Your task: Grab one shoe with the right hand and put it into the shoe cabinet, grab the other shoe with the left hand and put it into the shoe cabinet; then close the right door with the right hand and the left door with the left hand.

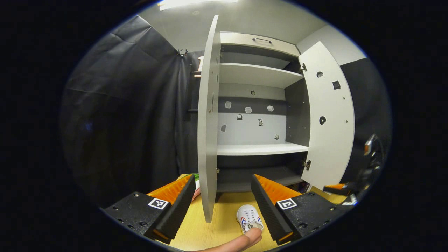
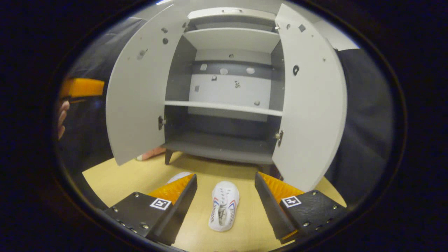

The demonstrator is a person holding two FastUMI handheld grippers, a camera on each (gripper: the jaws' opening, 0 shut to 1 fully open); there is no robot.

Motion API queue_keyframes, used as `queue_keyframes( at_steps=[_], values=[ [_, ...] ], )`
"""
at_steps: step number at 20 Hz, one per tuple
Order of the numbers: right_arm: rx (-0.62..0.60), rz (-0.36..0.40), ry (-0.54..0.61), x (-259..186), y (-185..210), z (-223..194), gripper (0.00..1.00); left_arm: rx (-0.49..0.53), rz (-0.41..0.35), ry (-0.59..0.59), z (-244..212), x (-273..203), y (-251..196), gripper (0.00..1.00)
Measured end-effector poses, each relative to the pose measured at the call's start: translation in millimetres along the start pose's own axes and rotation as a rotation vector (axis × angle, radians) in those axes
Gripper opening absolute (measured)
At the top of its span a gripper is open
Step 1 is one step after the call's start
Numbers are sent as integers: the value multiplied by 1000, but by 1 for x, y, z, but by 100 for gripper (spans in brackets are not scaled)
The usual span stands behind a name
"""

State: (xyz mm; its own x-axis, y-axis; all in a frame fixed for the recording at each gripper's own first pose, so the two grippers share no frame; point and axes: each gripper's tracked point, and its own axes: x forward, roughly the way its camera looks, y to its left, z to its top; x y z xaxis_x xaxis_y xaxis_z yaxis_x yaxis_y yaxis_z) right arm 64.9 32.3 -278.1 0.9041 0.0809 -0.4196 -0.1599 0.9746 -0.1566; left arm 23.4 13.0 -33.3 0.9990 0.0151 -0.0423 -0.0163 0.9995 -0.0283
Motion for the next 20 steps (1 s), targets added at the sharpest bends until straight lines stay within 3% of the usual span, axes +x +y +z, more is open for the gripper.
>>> queue_keyframes(
  at_steps=[1, 2, 4, 8, 9, 10, 13, 14, 15, 17, 19, 20],
  values=[
    [12, 13, 52, 12, 8, -23, 95, 7, 2, 3, -3, -1, 3, 94],
    [26, 32, 104, 22, 14, -42, 98, 11, 4, 0, -3, 0, 5, 97],
    [71, 45, 185, 40, 22, -75, 96, 19, 12, -1, -6, 1, 11, 94],
    [133, 28, 317, 66, 24, -124, 94, 11, 17, 11, -15, 5, 19, 96],
    [137, 19, 315, 71, 21, -124, 79, 7, 20, 14, -18, 8, 21, 96],
    [147, 25, 310, 74, 24, -124, 75, 0, 23, 18, -20, 9, 23, 97],
    [127, 13, 320, 84, 26, -133, 73, -10, 19, 32, -28, 12, 25, 94],
    [95, 9, 326, 85, 27, -135, 72, -8, 16, 33, -29, 13, 24, 97],
    [75, -4, 312, 88, 26, -134, 74, -6, 17, 37, -31, 14, 24, 94],
    [58, -66, 305, 91, 17, -133, 73, 2, 14, 43, -35, 15, 24, 97],
    [150, -59, 290, 96, 12, -125, 41, 2, 10, 49, -37, 15, 22, 97],
    [234, -47, 291, 99, 16, -127, 41, -2, 6, 45, -37, 16, 22, 97]
  ],
)
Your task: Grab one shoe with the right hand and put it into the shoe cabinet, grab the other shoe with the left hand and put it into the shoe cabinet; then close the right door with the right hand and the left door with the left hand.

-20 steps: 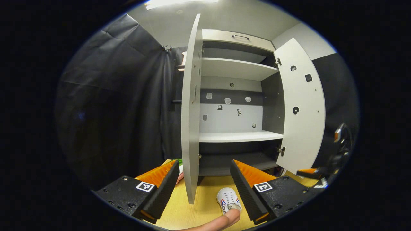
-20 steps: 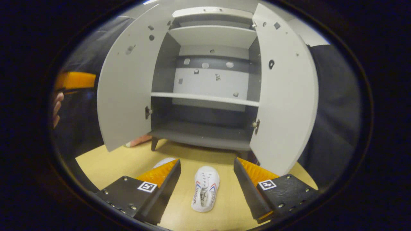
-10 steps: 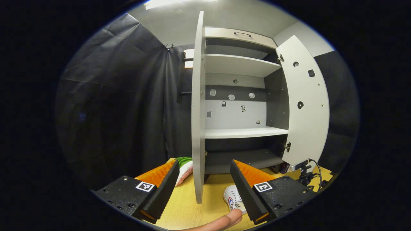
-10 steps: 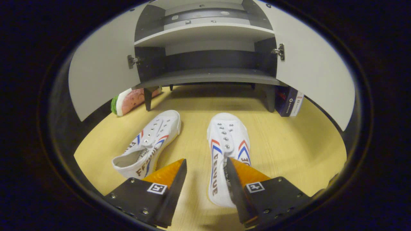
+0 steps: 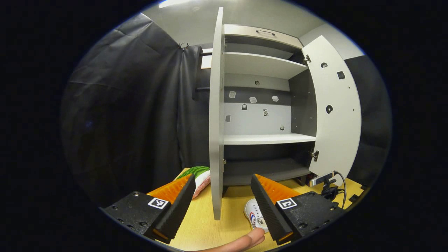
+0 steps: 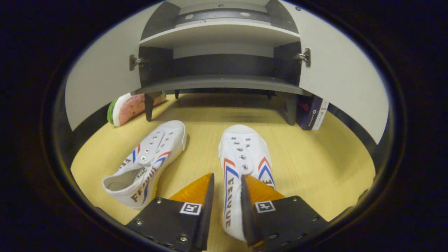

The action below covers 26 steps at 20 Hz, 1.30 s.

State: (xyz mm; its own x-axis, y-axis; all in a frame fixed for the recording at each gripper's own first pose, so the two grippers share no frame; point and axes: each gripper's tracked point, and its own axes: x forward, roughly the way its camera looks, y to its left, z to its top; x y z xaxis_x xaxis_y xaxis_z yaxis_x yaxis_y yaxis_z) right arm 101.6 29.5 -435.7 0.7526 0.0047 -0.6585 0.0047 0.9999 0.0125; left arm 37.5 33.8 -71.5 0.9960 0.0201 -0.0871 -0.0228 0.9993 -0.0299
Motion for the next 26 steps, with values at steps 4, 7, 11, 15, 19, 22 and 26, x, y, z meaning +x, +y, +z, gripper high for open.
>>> queue_keyframes(
  at_steps=[4, 7, 11, 15, 19, 22, 26],
  values=[
    [169, 92, -13, 14, -7, 7, 17, 8, -11, 15, -8, 1, -8, 97],
    [217, 177, -67, 20, -1, 19, 4, 11, -34, 1, -8, -1, -20, 97],
    [217, 226, -107, 18, 2, 26, 1, 32, -66, -11, -3, -9, -31, 97],
    [136, 217, -201, -10, 6, 39, 1, 68, -71, -39, 1, -17, -31, 96],
    [79, 253, -321, -62, 21, 84, 1, 60, -89, -33, -2, -16, -34, 96],
    [79, 290, -417, -108, 28, 134, 0, 54, -99, -19, -10, -12, -37, 96],
    [40, 307, -511, -161, 30, 199, 1, 55, -103, -19, -13, -6, -39, 97]
  ],
)
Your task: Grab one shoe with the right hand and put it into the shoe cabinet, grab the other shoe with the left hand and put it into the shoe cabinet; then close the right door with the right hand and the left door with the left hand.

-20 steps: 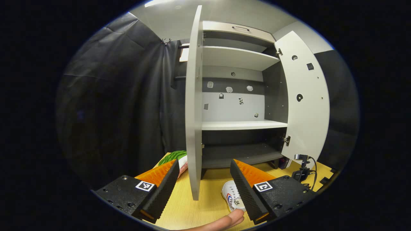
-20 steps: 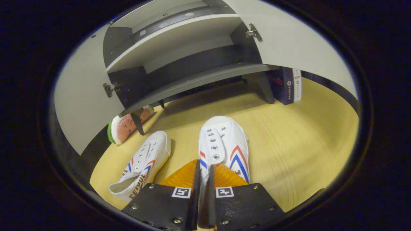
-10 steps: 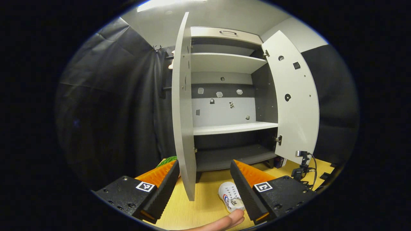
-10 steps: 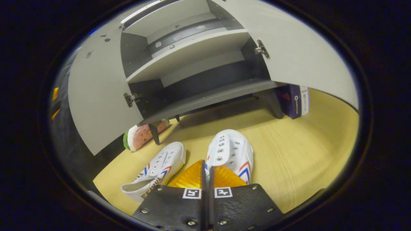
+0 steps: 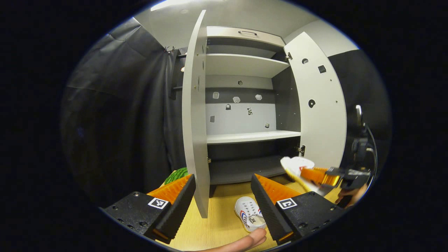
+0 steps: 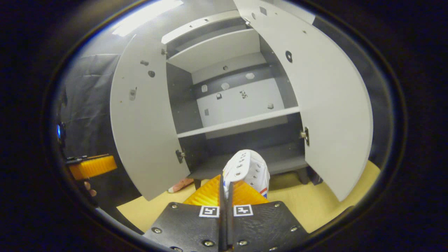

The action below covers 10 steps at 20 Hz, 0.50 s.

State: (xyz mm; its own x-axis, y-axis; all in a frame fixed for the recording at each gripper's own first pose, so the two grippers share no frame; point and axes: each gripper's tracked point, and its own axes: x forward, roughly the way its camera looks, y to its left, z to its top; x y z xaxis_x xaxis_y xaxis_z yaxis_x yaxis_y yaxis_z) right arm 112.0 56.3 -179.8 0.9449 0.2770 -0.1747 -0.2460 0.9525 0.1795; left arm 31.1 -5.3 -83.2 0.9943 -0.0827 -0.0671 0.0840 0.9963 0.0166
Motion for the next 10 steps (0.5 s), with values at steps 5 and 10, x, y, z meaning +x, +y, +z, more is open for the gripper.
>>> queue_keyframes(
  at_steps=[5, 10],
  values=[
    [-61, -11, -33, 3, 7, 77, 1, 4, -23, -26, 4, 5, -8, 97],
    [-76, -22, 1, 52, 5, 136, 1, -6, -24, -57, 18, 22, -17, 96]
  ],
)
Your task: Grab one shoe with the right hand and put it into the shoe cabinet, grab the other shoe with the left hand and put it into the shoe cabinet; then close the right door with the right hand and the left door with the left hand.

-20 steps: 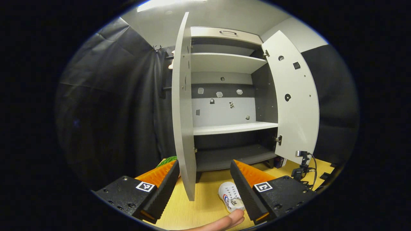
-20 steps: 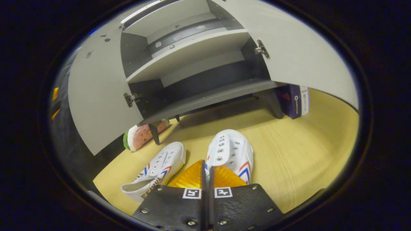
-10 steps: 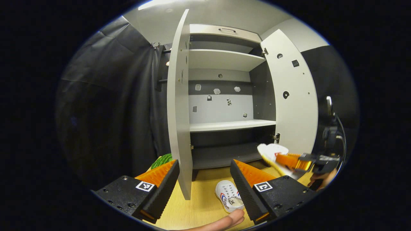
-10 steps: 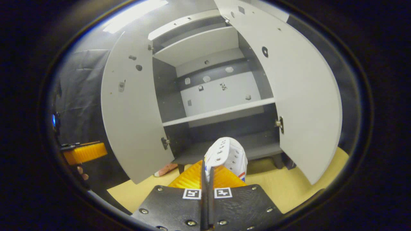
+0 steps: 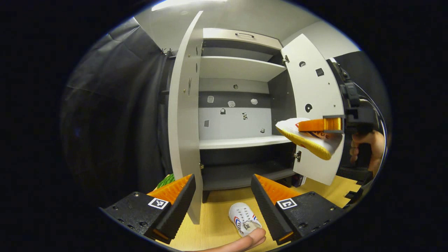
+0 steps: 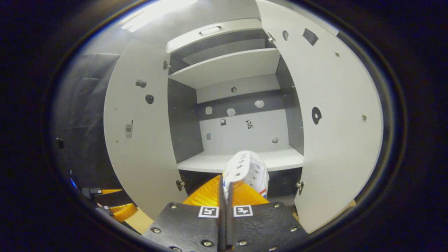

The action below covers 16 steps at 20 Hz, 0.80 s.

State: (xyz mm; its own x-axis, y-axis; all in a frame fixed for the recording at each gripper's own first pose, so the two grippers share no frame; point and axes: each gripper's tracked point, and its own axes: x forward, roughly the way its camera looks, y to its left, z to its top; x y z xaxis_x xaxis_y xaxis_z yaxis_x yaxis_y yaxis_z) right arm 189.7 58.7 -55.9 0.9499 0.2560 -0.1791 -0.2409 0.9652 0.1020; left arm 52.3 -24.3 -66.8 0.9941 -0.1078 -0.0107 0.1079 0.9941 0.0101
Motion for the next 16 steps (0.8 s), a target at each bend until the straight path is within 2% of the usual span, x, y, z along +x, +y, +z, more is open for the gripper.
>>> queue_keyframes(
  at_steps=[2, 6, 12, 16],
  values=[
    [-34, -36, 15, 29, -11, 16, 1, 0, 9, -17, 11, 12, -1, 94],
    [-87, -101, 44, 89, -40, 34, 1, -15, -13, -36, 28, 33, -10, 96],
    [-136, -100, 102, 187, -69, 35, 1, -18, -36, -50, 38, 59, -20, 96],
    [-162, -119, 136, 240, -89, 19, 1, -17, -35, -24, 27, 72, -22, 96]
  ],
)
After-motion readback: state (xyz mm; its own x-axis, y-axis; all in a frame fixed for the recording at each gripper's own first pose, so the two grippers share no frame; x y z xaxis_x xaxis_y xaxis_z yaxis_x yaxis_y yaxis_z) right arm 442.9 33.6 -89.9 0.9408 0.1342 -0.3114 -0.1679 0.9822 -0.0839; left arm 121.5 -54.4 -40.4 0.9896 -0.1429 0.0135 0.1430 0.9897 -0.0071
